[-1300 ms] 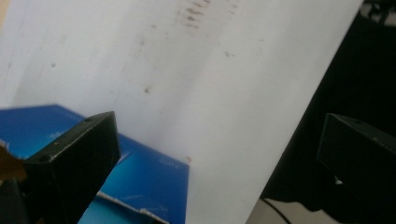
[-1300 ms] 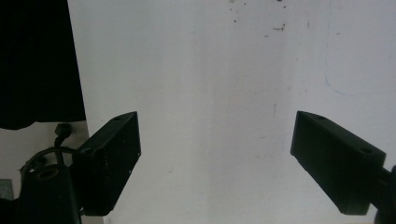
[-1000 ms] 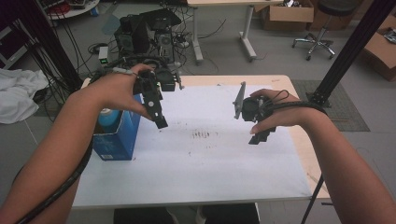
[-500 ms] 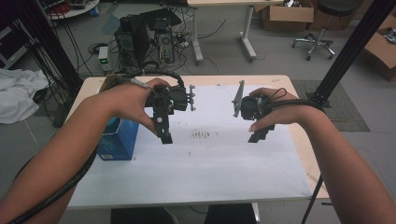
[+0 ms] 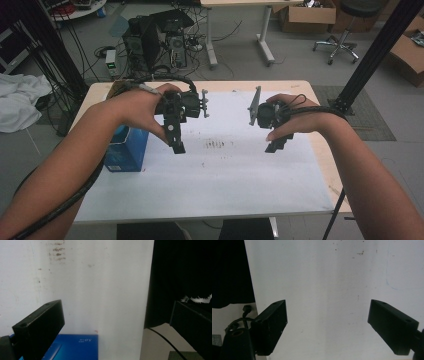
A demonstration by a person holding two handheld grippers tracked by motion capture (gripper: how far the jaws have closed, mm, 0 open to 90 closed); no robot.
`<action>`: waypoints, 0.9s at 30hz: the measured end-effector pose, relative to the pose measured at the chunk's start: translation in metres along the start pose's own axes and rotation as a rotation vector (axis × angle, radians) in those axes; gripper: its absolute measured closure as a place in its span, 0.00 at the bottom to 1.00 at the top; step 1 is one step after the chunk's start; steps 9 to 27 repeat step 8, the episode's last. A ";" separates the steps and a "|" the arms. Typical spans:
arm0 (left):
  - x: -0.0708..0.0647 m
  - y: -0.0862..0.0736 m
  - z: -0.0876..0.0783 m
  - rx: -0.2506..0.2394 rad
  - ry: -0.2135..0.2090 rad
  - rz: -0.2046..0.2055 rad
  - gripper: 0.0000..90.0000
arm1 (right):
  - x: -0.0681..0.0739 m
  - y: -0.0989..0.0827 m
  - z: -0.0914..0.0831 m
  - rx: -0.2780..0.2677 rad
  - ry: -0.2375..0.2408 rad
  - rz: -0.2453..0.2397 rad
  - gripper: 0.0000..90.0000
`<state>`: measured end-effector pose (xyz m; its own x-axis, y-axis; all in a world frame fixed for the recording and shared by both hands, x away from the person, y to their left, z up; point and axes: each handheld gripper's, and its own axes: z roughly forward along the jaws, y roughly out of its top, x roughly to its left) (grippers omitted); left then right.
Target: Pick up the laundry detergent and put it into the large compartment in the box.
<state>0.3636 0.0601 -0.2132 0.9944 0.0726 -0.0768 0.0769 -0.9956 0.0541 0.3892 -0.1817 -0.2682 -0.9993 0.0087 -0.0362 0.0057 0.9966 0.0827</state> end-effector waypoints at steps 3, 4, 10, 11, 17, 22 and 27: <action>0.001 0.001 0.000 -0.003 -0.005 0.001 0.00 | -0.001 -0.001 0.000 -0.003 -0.003 -0.001 0.18; 0.002 0.001 0.001 -0.007 -0.005 0.002 0.00 | -0.002 -0.002 0.000 -0.003 -0.003 0.004 0.18; 0.005 0.004 0.003 -0.008 -0.008 0.000 0.00 | -0.002 -0.003 -0.001 -0.011 -0.007 0.005 0.18; 0.005 0.004 0.003 -0.008 -0.008 0.000 0.00 | -0.002 -0.003 -0.001 -0.011 -0.007 0.005 0.18; 0.005 0.004 0.003 -0.008 -0.008 0.000 0.00 | -0.002 -0.003 -0.001 -0.011 -0.007 0.005 0.18; 0.005 0.004 0.003 -0.008 -0.008 0.000 0.00 | -0.002 -0.003 -0.001 -0.011 -0.007 0.005 0.18; 0.005 0.004 0.003 -0.008 -0.008 0.000 0.00 | -0.002 -0.003 -0.001 -0.011 -0.007 0.005 0.18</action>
